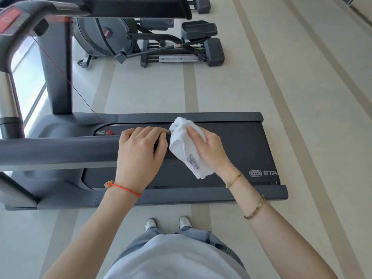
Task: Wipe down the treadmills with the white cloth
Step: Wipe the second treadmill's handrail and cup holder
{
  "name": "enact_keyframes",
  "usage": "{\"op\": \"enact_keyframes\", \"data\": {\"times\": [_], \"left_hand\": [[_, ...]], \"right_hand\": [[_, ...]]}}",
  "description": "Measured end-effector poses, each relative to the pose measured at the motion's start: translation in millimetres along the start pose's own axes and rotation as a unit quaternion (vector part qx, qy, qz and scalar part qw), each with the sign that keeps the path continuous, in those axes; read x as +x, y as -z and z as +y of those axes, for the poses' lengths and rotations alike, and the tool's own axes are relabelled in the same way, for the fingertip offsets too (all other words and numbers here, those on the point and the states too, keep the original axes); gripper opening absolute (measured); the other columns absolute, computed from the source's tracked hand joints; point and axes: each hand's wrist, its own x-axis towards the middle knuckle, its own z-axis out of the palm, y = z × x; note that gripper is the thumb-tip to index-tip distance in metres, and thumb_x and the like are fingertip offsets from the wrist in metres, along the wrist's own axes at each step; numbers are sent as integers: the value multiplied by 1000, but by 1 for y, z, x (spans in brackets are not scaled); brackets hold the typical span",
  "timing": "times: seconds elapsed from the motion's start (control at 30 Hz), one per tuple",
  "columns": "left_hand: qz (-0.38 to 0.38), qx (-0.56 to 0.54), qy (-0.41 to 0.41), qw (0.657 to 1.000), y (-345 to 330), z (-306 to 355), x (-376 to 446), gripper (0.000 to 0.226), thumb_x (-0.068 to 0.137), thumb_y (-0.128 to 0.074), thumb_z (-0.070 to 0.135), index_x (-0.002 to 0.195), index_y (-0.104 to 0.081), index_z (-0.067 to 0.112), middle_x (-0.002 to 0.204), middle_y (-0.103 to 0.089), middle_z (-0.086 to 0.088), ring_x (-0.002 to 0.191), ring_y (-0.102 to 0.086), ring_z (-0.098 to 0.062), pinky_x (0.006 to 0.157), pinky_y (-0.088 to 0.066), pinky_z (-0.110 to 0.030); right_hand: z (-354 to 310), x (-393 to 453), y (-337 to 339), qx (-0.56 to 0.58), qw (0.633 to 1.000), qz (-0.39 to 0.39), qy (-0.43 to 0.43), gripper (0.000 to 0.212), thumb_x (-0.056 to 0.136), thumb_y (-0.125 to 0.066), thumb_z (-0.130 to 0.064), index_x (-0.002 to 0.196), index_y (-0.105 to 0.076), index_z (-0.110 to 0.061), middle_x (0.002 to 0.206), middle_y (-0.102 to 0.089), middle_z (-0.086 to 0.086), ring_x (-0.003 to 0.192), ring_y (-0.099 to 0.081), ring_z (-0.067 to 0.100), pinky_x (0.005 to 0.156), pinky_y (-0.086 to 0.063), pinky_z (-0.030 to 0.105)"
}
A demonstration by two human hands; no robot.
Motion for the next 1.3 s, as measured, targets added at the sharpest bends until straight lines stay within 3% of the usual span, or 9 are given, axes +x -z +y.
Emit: {"op": "enact_keyframes", "data": {"times": [0.13,0.3,0.4,0.5,0.6,0.7,0.87,1.03,1.3], "left_hand": [[5,4,1,1000,0,0,-1,28,98,-43,19,96,-72,21,88,-71,10,83,-63,-18,90,-39,-35],[2,4,5,1000,0,0,0,30,97,-42,20,95,-72,21,88,-70,11,82,-62,-16,92,-37,-33],[-2,-2,-1,1000,1,-1,-1,29,98,-43,19,96,-72,22,88,-70,10,82,-62,-17,91,-37,-34],[-7,-13,-3,1000,3,-2,-2,24,99,-48,16,96,-72,20,86,-70,8,82,-61,-19,93,-37,-34],[4,-30,13,999,8,-6,-2,20,97,-52,14,101,-71,16,91,-71,5,88,-63,-22,95,-41,-39],[24,-6,35,999,14,-16,-4,22,97,-50,14,100,-71,15,92,-71,3,91,-63,-25,95,-39,-40],[41,1,51,998,25,-43,-14,20,97,-52,12,101,-72,13,98,-72,1,97,-64,-26,97,-39,-44],[60,7,49,997,38,-79,-21,23,98,-49,12,100,-71,14,97,-72,2,97,-64,-26,99,-39,-45],[63,16,50,997,74,-156,-26,23,96,-49,10,98,-71,16,96,-71,3,94,-62,-24,101,-37,-42]], "right_hand": [[6,-8,-5,-6,999,30,13,34,89,-44,-63,95,-65,-38,86,-70,-11,83,-66,7,76,-54,33],[22,-32,-16,-79,969,66,223,33,98,-48,-43,128,-50,-30,126,-52,-18,119,-51,12,100,-40,32],[7,-14,-8,-54,989,27,138,22,94,-50,-53,106,-61,-38,103,-65,-17,96,-62,4,83,-49,23],[-6,9,4,-35,999,-33,18,33,93,-49,-55,75,-65,-33,71,-68,-11,68,-64,4,69,-50,29],[-9,3,-3,-111,990,3,83,32,95,-42,-54,87,-64,-32,78,-68,-11,73,-63,5,65,-50,26],[-11,-7,-16,-276,926,70,249,29,95,-44,-52,97,-60,-29,94,-61,-16,81,-55,4,62,-36,17],[-27,-2,-20,-394,854,76,331,37,96,-47,-48,105,-67,-18,98,-67,-8,80,-60,17,64,-33,19],[-53,2,-54,-515,791,33,329,53,100,-28,-55,105,-65,-17,89,-66,-3,76,-60,22,67,-46,35],[-93,16,-145,-562,748,13,352,54,100,-23,-55,101,-61,-17,79,-62,-3,68,-58,19,57,-35,29]]}}
